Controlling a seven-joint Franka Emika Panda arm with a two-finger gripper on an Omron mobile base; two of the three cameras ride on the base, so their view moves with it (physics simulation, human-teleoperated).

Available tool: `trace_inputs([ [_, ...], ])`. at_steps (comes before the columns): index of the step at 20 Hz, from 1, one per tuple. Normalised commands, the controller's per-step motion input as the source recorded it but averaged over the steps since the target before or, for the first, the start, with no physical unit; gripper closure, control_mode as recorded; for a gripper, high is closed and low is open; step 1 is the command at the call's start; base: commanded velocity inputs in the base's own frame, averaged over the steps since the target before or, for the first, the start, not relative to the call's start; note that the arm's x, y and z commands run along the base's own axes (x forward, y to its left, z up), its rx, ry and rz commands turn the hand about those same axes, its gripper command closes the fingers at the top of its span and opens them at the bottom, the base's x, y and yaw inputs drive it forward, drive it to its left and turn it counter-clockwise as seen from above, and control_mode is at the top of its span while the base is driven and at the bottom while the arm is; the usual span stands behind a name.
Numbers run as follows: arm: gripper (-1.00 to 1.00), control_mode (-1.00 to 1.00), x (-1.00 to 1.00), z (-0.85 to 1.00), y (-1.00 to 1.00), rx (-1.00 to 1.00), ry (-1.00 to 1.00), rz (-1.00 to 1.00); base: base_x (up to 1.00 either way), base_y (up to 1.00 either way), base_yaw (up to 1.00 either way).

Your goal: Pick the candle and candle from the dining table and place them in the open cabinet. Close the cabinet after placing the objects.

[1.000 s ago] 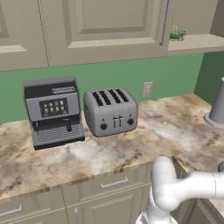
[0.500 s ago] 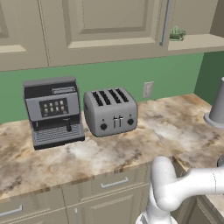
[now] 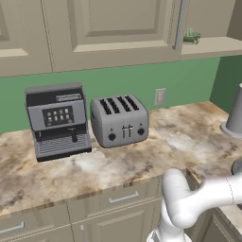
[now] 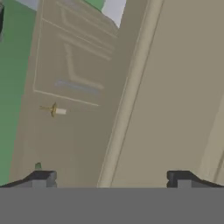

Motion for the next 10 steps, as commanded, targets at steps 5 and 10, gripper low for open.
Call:
trace_inputs([
  [5, -1.00, -1.00, 0.00, 0.29, 0.54, -0.31, 0.00, -0.23, 0.00, 0.00, 0.00],
  [10, -1.00, -1.00, 0.00, 0.29, 0.62, -0.31, 0.00, -0.23, 0.00, 0.00, 0.00],
])
